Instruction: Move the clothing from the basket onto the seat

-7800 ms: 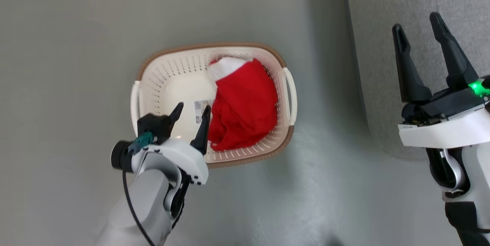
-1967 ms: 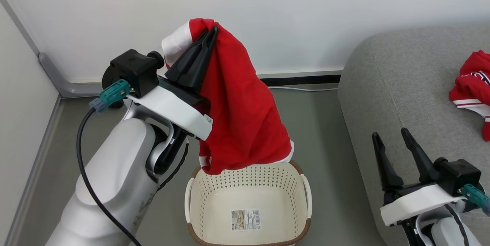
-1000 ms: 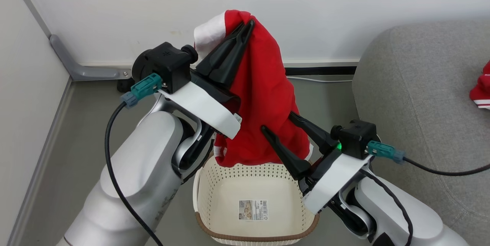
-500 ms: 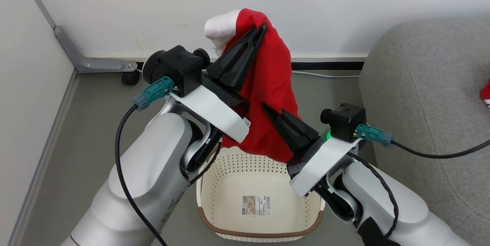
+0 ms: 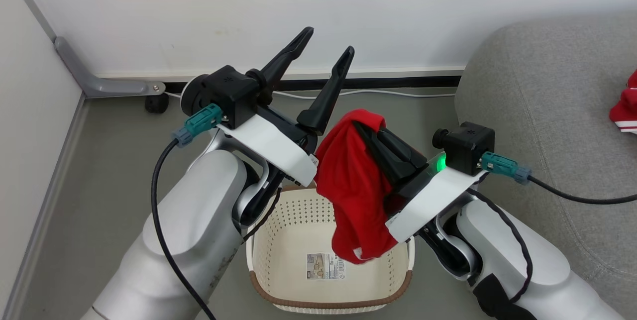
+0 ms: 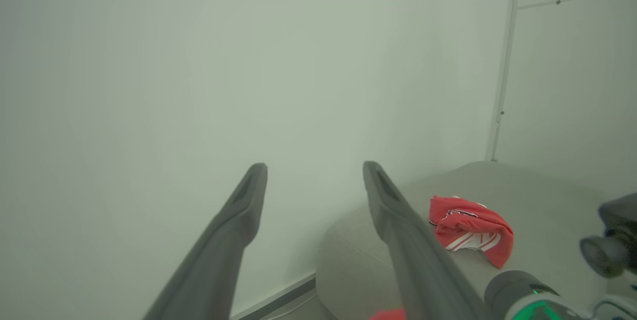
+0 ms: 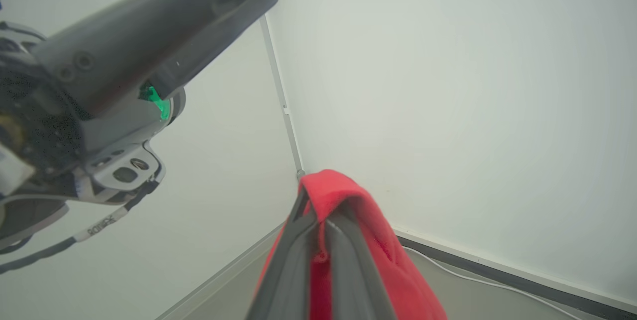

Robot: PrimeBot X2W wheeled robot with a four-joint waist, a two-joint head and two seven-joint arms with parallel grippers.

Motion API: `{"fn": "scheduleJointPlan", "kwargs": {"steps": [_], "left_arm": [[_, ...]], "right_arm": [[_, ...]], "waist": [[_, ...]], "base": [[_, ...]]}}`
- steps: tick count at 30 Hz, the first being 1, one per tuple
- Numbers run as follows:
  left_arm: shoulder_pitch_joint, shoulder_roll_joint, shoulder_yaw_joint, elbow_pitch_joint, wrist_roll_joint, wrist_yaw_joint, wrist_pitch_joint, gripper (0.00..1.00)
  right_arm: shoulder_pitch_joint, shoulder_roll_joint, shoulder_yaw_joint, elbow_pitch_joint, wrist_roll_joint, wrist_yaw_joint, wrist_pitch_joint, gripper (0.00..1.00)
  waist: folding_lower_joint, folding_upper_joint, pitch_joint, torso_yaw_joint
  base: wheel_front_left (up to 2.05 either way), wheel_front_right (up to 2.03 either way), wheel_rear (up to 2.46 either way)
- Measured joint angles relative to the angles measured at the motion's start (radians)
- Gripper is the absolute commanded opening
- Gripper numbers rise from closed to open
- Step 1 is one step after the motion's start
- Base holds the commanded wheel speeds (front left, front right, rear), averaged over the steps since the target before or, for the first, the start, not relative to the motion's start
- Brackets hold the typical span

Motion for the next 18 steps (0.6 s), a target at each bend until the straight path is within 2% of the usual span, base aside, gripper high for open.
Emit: {"fn": "scheduleJointPlan", "kwargs": {"steps": [9,18], "left_arm": [[0.018,0.015,-0.019,0.030,0.004,-0.005,-0.026,1.00],[0.080,0.034,-0.049,0.048,0.005,-0.022,-0.029,1.00]], "right_arm": [[0.039,-0.011,-0.087,-0.056,-0.037,0.000,0.000,0.00],[0.102,-0.037,-0.202,-0.108,-0.067,0.000,0.000,0.00]], "waist": [[0.0000,0.0000,-0.003,-0.056],[0.0000,0.0000,-0.021,-0.157]], "base": [[0.00,0.00,0.00],[0.00,0.00,0.00]]}}
